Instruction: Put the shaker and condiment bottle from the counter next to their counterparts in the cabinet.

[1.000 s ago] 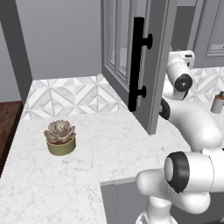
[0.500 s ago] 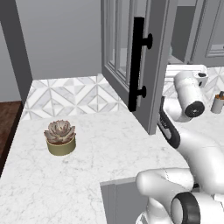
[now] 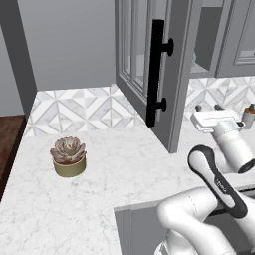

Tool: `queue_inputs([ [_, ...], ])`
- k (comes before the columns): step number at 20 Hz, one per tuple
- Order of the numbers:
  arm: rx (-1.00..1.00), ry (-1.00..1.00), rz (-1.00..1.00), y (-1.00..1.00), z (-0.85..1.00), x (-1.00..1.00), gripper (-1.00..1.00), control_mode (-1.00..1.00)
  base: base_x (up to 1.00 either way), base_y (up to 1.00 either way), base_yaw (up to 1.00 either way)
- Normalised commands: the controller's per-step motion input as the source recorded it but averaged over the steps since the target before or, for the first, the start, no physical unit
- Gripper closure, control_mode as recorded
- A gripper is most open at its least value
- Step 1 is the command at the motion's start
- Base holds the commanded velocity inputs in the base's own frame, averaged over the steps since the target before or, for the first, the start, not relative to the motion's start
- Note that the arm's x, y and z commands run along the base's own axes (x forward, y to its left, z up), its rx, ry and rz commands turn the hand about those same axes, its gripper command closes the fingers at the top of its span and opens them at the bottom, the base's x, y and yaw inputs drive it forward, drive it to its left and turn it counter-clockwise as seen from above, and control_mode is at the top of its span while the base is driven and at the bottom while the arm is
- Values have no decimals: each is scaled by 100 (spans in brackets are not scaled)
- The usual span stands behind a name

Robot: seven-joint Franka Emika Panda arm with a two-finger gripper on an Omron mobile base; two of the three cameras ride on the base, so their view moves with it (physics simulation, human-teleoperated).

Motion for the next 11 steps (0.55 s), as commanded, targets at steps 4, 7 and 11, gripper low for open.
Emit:
queue_inputs([
  [4,4,0,46,-100,-80,-57,-100,-100,0,0,0],
  [7,6,0,44,-100,-78,-51,-100,-100,0,0,0],
  [11,0,0,31,-83,-55,-49,-100,-100,0,0,0],
])
